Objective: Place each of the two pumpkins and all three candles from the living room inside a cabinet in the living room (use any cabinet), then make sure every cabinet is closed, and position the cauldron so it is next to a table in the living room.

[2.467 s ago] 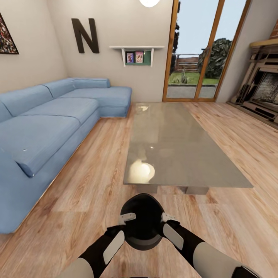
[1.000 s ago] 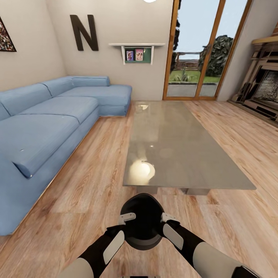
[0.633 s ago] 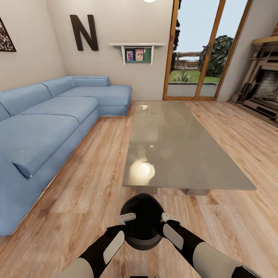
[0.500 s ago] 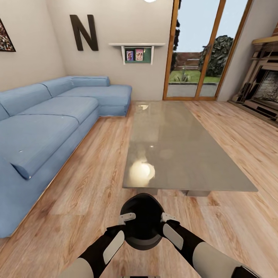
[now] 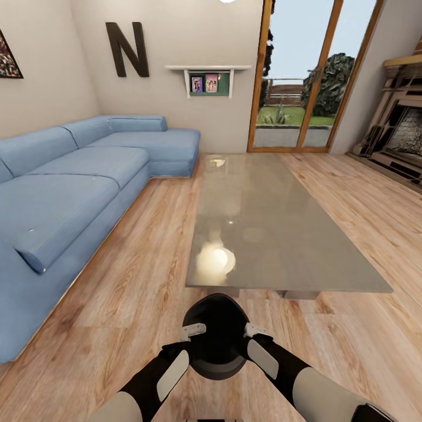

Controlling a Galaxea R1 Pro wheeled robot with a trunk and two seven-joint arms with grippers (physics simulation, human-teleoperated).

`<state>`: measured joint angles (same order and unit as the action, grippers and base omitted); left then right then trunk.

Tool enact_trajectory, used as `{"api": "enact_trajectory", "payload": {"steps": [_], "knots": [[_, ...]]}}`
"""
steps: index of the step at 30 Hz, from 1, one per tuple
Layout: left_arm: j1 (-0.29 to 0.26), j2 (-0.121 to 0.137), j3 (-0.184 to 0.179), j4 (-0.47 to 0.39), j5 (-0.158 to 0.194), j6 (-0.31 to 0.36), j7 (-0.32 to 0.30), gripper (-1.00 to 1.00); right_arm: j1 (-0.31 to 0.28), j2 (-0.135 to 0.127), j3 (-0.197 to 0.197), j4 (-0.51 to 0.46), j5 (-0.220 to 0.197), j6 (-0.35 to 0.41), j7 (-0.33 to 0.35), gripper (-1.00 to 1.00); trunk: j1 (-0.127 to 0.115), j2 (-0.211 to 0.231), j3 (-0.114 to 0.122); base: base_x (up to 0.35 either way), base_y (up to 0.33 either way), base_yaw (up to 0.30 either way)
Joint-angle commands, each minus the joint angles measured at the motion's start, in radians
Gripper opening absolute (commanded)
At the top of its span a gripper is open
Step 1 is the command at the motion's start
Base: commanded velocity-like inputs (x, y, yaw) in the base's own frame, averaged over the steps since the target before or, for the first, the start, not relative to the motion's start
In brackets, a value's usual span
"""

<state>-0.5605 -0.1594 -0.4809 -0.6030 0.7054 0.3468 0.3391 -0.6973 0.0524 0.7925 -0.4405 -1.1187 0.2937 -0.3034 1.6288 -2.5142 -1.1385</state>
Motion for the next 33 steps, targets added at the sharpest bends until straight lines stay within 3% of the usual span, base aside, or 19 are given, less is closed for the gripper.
{"api": "enact_trajectory", "payload": {"steps": [1,6,14,20,24,33], "knots": [[-0.002,0.018,-0.004,-0.054,0.007,-0.001,0.009,-1.0,-0.001,-0.01,0.019,-0.003,-0.039,-0.001,-0.016,-1.0,0.0,-0.001,-0.001,0.001,0.0,0.0],[-0.002,0.018,-0.004,-0.054,0.008,-0.002,0.009,-1.0,-0.001,-0.009,0.019,-0.003,-0.039,-0.001,-0.016,-1.0,0.0,-0.001,-0.001,0.0,0.0,0.0],[-0.002,0.018,-0.004,-0.054,0.008,0.0,0.008,-1.0,-0.001,-0.009,0.019,-0.003,-0.039,-0.001,-0.016,-1.0,0.003,-0.002,-0.032,0.0,0.0,0.0],[-0.002,0.018,-0.003,-0.054,0.008,0.0,0.009,-1.0,-0.001,-0.009,0.019,-0.003,-0.039,-0.001,-0.016,-1.0,0.003,-0.002,-0.032,0.0,0.0,0.0],[-0.002,0.018,-0.004,-0.054,0.008,0.0,0.009,-1.0,-0.001,-0.009,0.019,-0.003,-0.039,-0.001,-0.016,-1.0,0.005,-0.003,-0.047,0.0,0.0,0.0],[-0.002,0.018,-0.002,-0.054,0.008,0.0,0.009,-1.0,-0.001,-0.009,0.019,-0.003,-0.039,-0.001,-0.016,-1.0,0.005,-0.003,-0.047,0.0,0.0,0.0]]}}
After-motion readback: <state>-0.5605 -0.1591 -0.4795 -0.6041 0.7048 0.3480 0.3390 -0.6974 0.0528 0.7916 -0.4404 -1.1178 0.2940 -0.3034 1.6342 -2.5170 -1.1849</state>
